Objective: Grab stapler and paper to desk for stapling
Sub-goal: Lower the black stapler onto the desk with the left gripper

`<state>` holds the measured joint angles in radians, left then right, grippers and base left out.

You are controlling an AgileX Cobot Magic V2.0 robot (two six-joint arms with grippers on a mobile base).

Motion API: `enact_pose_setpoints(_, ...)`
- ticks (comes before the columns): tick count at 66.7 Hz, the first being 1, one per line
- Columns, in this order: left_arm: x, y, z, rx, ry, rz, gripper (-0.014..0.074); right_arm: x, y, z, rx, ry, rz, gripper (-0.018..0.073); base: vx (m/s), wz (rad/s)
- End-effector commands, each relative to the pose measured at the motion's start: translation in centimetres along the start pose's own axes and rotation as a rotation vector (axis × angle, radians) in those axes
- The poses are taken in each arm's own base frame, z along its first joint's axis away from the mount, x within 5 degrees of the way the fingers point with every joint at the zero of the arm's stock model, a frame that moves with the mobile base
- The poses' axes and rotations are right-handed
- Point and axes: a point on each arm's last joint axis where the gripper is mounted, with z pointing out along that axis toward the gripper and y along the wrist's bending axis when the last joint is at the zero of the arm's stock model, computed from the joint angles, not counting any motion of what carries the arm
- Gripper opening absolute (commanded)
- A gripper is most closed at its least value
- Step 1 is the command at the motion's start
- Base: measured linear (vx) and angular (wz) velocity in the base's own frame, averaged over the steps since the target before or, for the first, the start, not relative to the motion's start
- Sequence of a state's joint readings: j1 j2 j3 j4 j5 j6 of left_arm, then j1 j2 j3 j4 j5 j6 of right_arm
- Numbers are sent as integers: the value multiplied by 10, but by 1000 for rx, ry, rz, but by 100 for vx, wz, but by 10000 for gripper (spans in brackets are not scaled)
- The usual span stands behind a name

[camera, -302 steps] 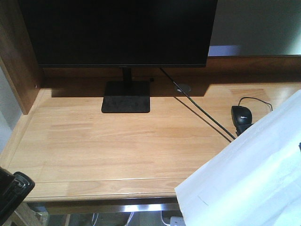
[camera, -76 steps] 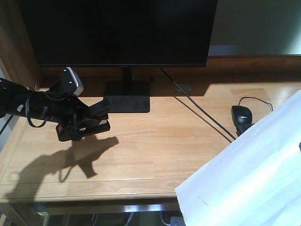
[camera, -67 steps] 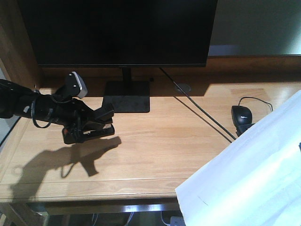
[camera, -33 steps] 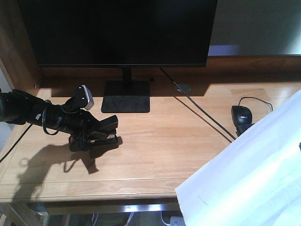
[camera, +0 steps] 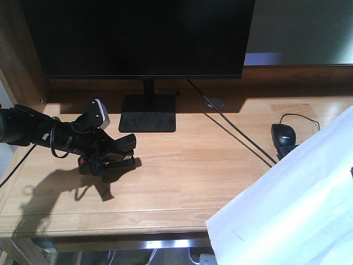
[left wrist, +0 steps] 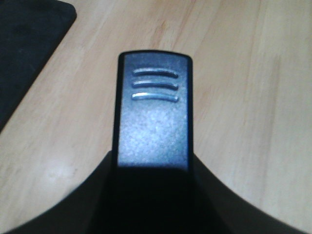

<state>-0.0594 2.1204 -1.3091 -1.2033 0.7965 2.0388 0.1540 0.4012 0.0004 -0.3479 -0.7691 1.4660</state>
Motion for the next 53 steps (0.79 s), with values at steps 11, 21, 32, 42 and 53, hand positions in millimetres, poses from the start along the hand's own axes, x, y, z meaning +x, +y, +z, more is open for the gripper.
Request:
enact_pose_setpoints(11,-25,4,-12,-23,-99,86,108,-5,12,4,-82,-19,-11,-5,0,0)
enact_pose_setpoints(21,-20,2,-6,8,-101,64,218,-5,12,4,-82,-19,-11,-5,0,0)
enact_pose_setpoints(32,-18,3,-6,7,-97,14,352,-5,12,4,-82,-19,-11,-5,0,0)
enact_pose_setpoints(42,-19,3,-6,3,-96,11,449,-5,12,4,-82,-19,-11,-5,0,0)
enact_pose_setpoints(53,-34,2,-21,-23,-114,51,464,-5,12,4,-82,-19,-11,-5,0,0)
